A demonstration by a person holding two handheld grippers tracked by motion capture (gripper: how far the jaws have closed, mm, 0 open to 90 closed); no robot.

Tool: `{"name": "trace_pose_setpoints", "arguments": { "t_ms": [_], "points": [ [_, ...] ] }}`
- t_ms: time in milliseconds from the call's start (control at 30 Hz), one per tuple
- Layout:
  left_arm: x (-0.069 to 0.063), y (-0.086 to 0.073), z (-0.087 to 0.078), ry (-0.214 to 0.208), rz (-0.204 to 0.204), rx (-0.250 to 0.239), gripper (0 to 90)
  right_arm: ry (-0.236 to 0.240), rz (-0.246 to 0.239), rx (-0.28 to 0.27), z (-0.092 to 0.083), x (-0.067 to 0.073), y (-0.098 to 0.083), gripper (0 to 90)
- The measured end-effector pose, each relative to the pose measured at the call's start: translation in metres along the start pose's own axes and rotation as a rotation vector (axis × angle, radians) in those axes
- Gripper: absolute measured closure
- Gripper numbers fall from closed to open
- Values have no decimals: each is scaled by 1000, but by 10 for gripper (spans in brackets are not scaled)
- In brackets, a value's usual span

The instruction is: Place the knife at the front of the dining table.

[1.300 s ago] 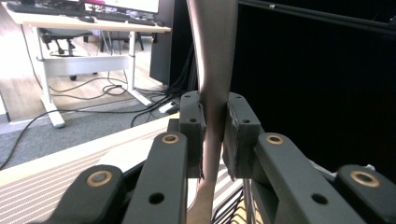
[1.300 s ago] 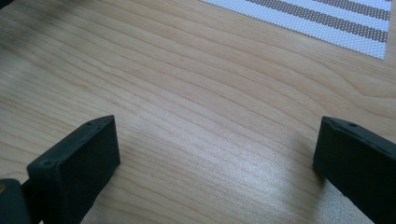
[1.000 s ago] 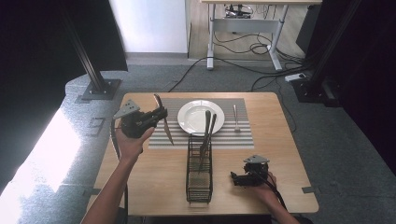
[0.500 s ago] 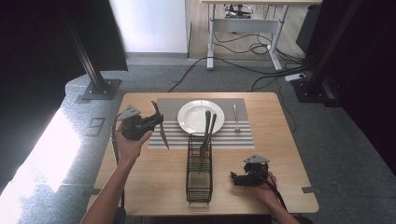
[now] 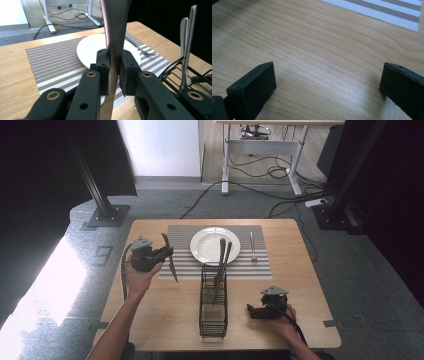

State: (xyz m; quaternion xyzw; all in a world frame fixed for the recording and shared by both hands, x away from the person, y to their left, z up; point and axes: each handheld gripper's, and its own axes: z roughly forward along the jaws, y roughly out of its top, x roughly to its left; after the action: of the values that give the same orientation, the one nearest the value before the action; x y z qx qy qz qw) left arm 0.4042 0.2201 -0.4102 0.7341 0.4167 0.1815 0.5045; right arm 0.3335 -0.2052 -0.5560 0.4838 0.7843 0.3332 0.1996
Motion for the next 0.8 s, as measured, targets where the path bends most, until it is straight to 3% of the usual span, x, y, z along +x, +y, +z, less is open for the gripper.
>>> {"name": "trace_pose_setpoints", "arguments": {
  "t_ms": [300, 800],
  "points": [
    [8, 2, 6, 33, -9, 20, 790, 1, -4, -1, 0, 0, 0, 4],
    [12, 2, 23, 85, 22, 61, 790, 0, -5, -3, 0, 0, 0, 4]
  ]
}}
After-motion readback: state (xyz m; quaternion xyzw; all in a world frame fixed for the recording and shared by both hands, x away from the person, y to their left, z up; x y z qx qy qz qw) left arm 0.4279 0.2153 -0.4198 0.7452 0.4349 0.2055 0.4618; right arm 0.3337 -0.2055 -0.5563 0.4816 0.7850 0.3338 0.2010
